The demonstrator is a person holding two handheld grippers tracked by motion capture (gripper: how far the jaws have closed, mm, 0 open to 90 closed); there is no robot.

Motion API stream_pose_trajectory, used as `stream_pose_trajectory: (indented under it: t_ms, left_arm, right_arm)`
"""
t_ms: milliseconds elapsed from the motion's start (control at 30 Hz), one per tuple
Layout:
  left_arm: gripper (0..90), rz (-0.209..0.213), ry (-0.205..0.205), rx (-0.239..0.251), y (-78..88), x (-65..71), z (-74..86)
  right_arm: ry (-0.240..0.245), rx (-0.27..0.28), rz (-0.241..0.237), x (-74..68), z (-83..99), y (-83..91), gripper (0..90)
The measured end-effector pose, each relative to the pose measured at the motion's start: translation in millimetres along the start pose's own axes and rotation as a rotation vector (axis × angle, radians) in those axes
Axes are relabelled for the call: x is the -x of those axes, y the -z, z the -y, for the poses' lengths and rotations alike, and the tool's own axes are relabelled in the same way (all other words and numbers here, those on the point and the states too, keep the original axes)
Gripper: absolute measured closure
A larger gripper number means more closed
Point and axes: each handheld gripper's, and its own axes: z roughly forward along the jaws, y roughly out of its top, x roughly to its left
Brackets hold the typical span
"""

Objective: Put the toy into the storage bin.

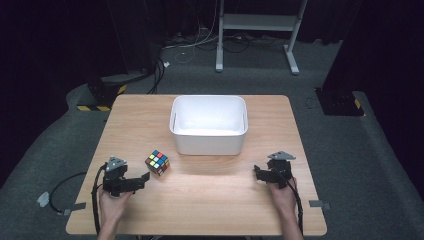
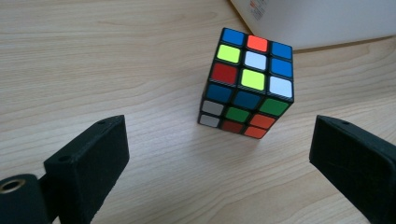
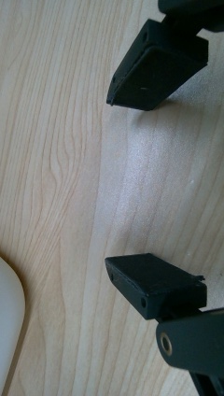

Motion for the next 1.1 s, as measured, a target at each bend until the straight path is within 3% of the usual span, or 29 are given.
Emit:
stream_pose_trajectory:
  t_ms: [567, 1100]
  left_arm:
    - [4.2, 0.029, -0.033, -0.018, -16.0, 13.0, -6.2]
    - [4.3, 0.042, -0.05, -0.032, -31.0, 15.0, -14.3]
  right_arm:
    - [0.0, 0.0, 0.001, 0.0, 0.0, 0.0, 18.8]
    - [0.0, 0.001, -0.001, -0.1, 0.1, 0.0, 18.8]
